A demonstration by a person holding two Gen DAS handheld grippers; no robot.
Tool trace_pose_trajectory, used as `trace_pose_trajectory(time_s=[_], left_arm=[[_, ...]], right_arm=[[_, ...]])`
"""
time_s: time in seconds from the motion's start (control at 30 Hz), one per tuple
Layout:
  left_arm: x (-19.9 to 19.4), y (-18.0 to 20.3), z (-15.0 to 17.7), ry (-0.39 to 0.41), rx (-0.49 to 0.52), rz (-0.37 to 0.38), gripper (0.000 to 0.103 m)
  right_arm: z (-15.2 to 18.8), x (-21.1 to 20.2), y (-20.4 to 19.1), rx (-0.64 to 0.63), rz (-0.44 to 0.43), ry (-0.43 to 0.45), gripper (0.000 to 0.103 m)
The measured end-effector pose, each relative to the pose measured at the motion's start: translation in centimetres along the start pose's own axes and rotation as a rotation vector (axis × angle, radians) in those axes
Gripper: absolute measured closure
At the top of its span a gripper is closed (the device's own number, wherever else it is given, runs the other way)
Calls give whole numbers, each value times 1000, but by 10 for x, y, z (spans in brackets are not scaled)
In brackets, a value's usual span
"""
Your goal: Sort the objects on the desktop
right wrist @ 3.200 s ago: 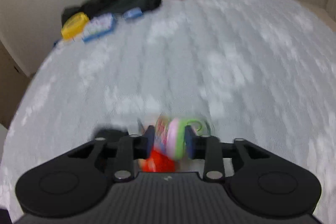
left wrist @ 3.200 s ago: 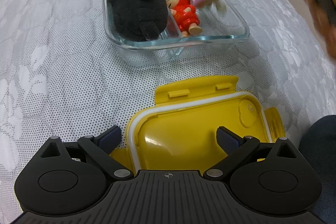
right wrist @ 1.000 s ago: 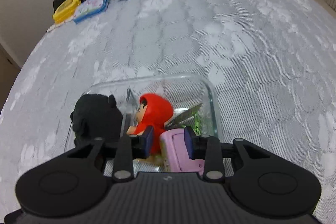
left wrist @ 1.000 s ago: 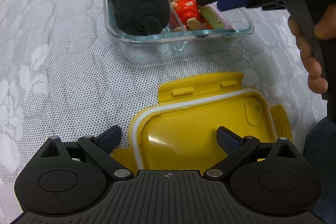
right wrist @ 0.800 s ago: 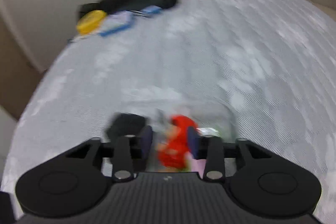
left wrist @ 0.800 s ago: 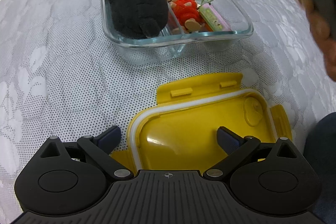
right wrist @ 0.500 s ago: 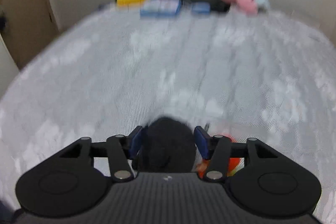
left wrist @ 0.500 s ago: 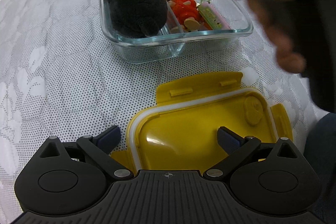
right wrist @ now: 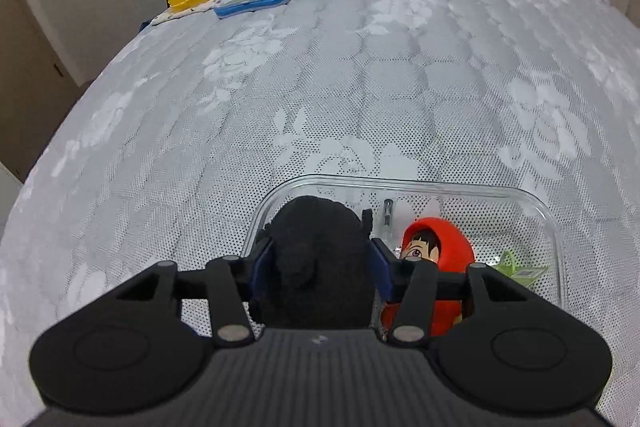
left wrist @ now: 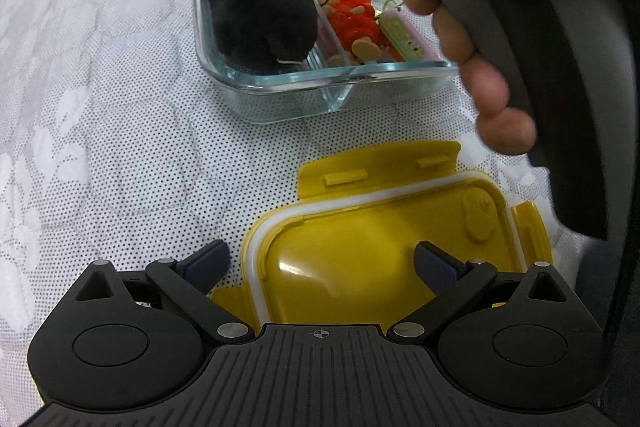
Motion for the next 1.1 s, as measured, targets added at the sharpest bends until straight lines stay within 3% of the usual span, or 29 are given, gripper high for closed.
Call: trace_pose_trajectory(time_s=[0.13, 0.2, 0.27, 0.4, 0.6, 0.73, 0.83, 0.97, 1.07, 1.1], left_arm=[[0, 1, 1, 0, 8, 0, 2], [-1, 2, 1, 1, 11, 0, 2], [-2, 2, 2, 4, 7, -1, 2], [-7, 4, 4, 27, 13, -11, 2], [-30, 13, 11, 107, 23, -14, 2], [-34, 5, 8, 220, -49, -60, 2], [-43, -8, 7, 297, -140, -139, 2], [-55, -25, 9, 304, -225, -244, 2], [-54, -25, 11, 295, -221, -255, 2], [-51, -22, 12, 285, -213, -255, 2]], right_arm=[[-3, -28, 7, 15, -37, 76, 47], [-3, -50, 12, 21, -45, 143, 38], [2, -79, 23, 20, -30, 207, 30], [28, -128, 46, -3, 53, 279, 29], [79, -168, 92, 98, 182, 282, 29], [105, -175, 116, 201, 190, 263, 18], [118, -179, 117, 193, 222, 247, 8], [124, -187, 103, 101, 257, 290, 8], [126, -192, 97, 41, 290, 356, 2], [126, -189, 99, 64, 260, 329, 2]])
Point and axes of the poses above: each gripper's, at about its wrist camera, not at the fingertips, and x roughly the way its jaws point, y to its right, z to its underside, the point moved 2 cm from there along x, roughly the way its jaws point, and after that the axes turned 12 degrees about y, right-handed, at the moved point
